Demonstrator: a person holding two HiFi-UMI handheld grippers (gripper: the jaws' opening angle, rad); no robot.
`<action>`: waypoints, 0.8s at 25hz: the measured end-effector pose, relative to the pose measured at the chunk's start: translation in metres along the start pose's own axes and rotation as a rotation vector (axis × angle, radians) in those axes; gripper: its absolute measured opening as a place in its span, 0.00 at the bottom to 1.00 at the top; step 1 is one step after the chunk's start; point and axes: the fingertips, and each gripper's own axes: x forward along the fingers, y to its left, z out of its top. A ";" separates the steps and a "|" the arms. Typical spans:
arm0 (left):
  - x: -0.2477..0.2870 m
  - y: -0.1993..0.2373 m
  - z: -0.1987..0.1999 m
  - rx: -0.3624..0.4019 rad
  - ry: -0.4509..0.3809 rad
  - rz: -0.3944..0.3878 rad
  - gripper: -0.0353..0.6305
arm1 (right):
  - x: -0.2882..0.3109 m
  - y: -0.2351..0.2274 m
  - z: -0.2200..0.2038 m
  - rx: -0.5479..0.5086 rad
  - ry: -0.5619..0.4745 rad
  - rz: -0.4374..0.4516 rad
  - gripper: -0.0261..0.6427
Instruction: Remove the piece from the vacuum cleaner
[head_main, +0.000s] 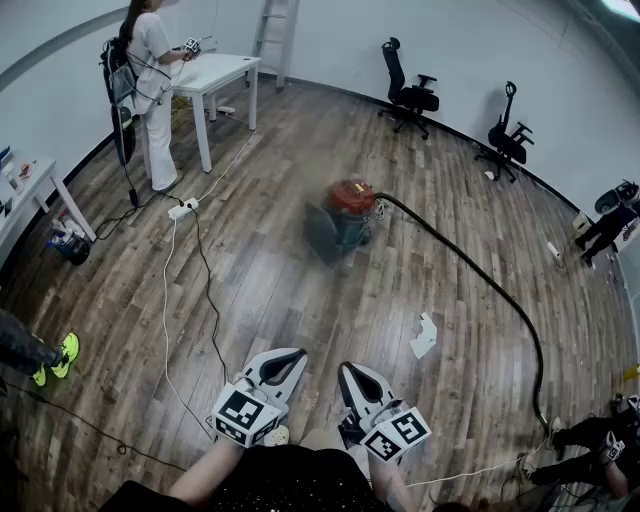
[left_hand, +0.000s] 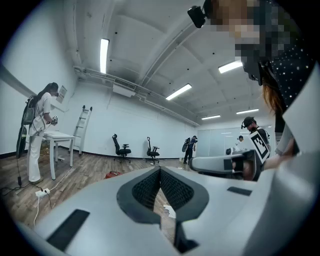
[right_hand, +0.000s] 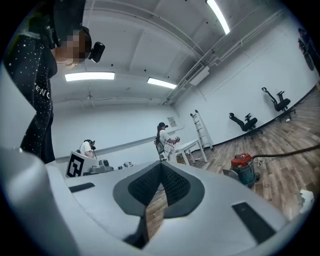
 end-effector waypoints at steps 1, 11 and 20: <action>0.000 0.002 0.002 0.004 -0.001 0.003 0.07 | 0.001 0.000 -0.001 0.000 -0.001 -0.002 0.06; 0.013 0.025 -0.001 -0.010 -0.002 0.003 0.07 | 0.013 -0.018 -0.002 -0.008 -0.007 -0.028 0.06; 0.074 0.075 0.002 -0.024 0.006 0.026 0.07 | 0.064 -0.085 0.012 0.021 -0.005 -0.010 0.06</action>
